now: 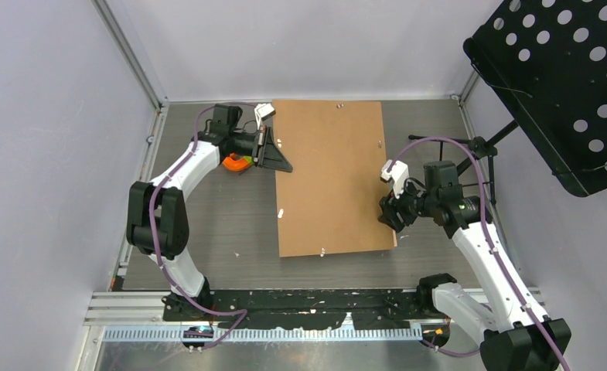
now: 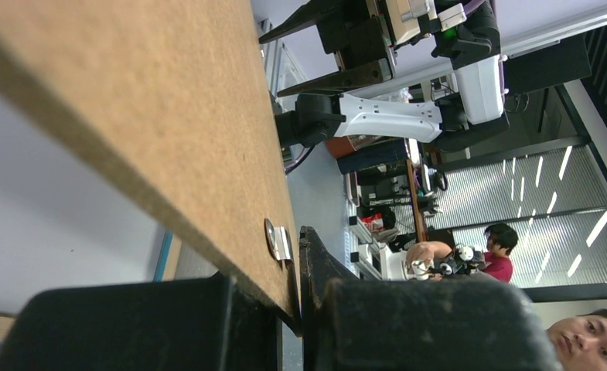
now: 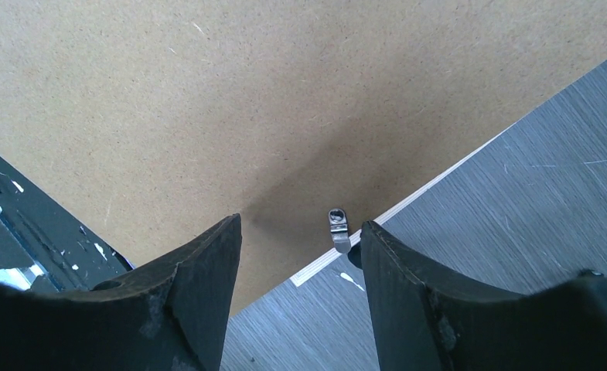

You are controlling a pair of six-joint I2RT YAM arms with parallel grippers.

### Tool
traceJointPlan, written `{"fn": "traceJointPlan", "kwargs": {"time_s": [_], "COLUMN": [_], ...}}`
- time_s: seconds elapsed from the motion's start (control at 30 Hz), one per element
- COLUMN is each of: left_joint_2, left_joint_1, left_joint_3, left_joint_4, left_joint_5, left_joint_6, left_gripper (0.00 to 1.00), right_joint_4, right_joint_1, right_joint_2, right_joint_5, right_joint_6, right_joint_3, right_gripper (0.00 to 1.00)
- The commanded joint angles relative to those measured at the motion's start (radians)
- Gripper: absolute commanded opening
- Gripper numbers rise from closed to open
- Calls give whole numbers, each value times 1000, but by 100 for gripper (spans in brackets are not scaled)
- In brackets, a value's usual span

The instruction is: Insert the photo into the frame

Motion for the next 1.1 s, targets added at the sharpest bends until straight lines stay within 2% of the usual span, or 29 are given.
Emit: {"fn": "traceJointPlan", "kwargs": {"time_s": [0.0, 0.53, 0.67, 0.73, 0.8, 0.9, 1.0, 1.03, 1.07], "left_joint_2": [-23, -20, -23, -25, -24, 14, 102, 132, 150], "left_joint_1": [-4, -4, -4, -4, -4, -4, -2, -2, -2], "left_joint_3": [42, 39, 18, -10, -52, -128, -125, -115, -105], "left_joint_4": [53, 114, 204, 317, 518, 993, 1524, 1644, 1693], "left_joint_5": [78, 61, 56, 55, 55, 58, 61, 62, 64], "left_joint_6": [-21, -74, -138, -223, -369, -768, -1198, -1275, -1350], "left_gripper": [0, 0, 0, 0, 0, 0, 0, 0, 0], "right_joint_4": [10, -54, -74, -87, -100, -115, -106, -93, -87], "right_joint_1": [-2, -2, -2, -2, -2, -2, -2, -2, -2], "right_joint_2": [-1, -1, 3, 3, 1, -5, -25, -37, -44], "right_joint_5": [-11, -54, -65, -71, -78, -73, -19, -8, 13], "right_joint_6": [-17, -43, -53, -60, -65, -63, -43, -25, -16], "right_joint_3": [-1, 21, 29, 33, 39, 47, 56, 60, 63], "right_gripper": [64, 63, 63, 63, 63, 63, 63, 63, 63]}}
